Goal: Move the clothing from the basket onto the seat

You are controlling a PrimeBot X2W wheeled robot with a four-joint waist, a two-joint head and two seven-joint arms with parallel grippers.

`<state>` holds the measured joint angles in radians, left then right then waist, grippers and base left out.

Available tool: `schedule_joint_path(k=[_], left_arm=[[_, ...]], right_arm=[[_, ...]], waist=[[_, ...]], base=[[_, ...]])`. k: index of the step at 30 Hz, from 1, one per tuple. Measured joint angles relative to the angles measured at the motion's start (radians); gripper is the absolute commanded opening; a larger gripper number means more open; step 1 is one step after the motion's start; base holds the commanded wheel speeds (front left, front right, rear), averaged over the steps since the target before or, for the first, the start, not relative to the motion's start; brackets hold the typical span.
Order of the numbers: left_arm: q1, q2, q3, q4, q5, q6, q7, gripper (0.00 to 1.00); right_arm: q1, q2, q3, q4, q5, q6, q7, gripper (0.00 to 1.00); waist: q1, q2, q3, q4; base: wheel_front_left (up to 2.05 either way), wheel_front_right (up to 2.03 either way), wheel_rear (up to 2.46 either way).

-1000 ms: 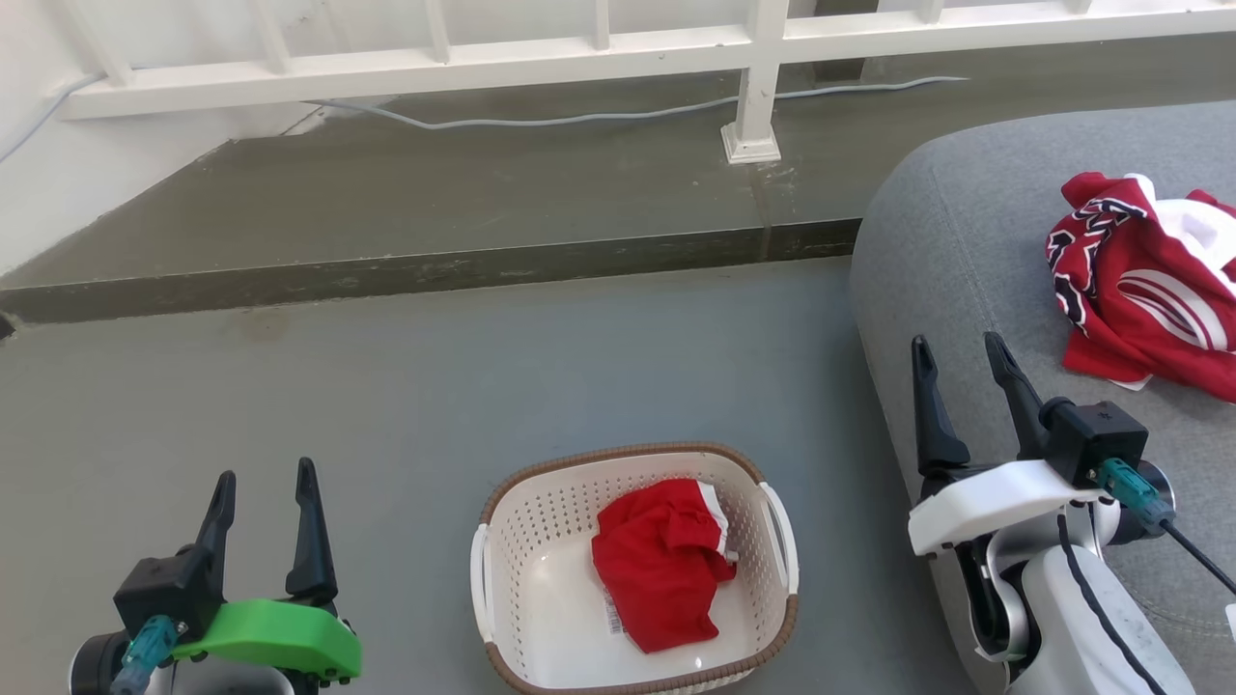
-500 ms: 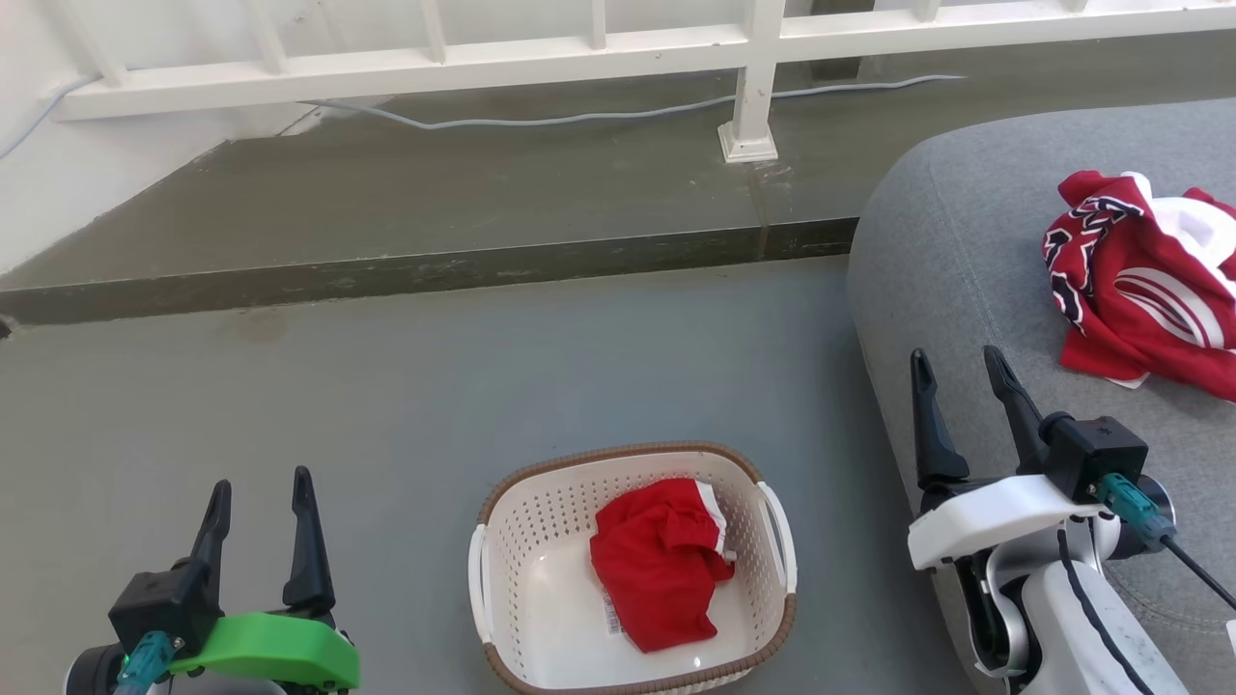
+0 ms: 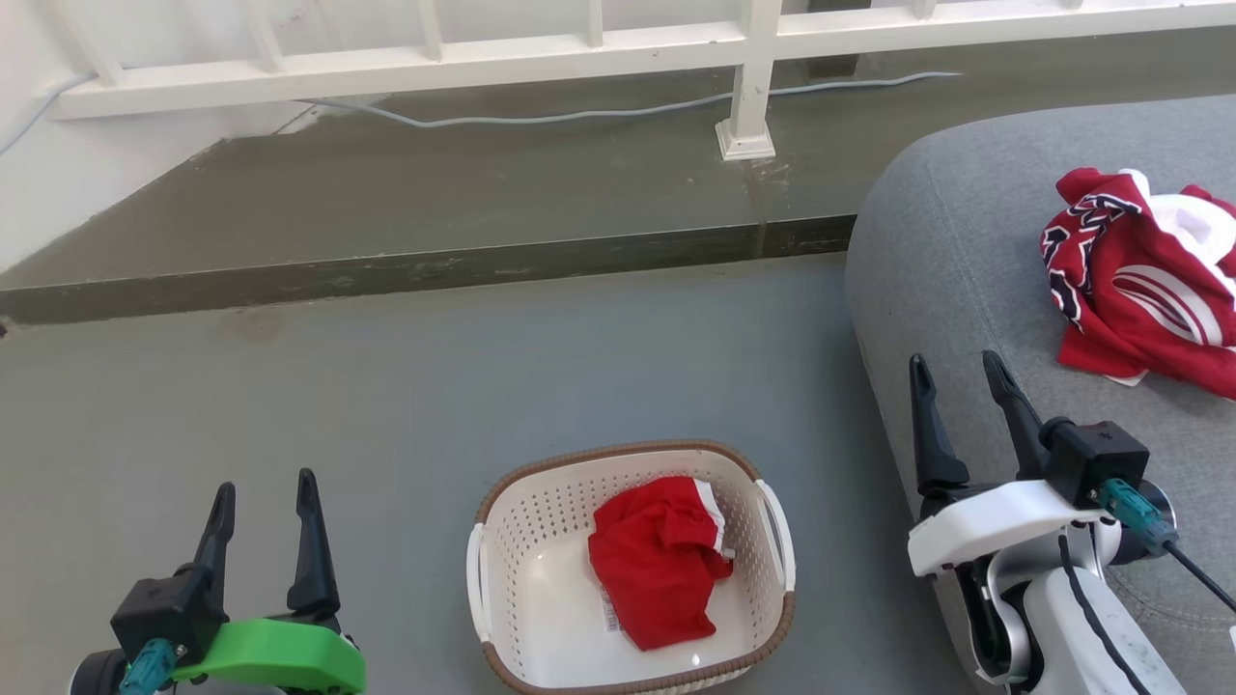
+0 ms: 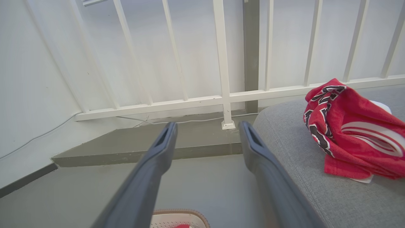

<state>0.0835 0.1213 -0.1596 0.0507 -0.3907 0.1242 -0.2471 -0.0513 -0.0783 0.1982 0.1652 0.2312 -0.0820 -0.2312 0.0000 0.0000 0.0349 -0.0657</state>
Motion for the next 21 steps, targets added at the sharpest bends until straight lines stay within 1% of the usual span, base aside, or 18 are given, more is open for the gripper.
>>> schedule_joint_path(k=[5,21], left_arm=[[0.000,-0.001,0.005,-0.012,0.026,0.000,0.004,1.00],[0.002,-0.005,0.021,-0.050,0.043,0.000,0.028,1.00]], right_arm=[[0.000,0.000,0.000,-0.012,0.002,0.000,0.000,1.00],[0.000,0.000,-0.003,-0.050,0.002,-0.001,0.012,1.00]], waist=[[0.0000,0.0000,0.005,-0.001],[0.0000,0.0000,0.036,-0.006]], base=[[0.00,0.00,0.00],[0.00,0.00,0.00]])
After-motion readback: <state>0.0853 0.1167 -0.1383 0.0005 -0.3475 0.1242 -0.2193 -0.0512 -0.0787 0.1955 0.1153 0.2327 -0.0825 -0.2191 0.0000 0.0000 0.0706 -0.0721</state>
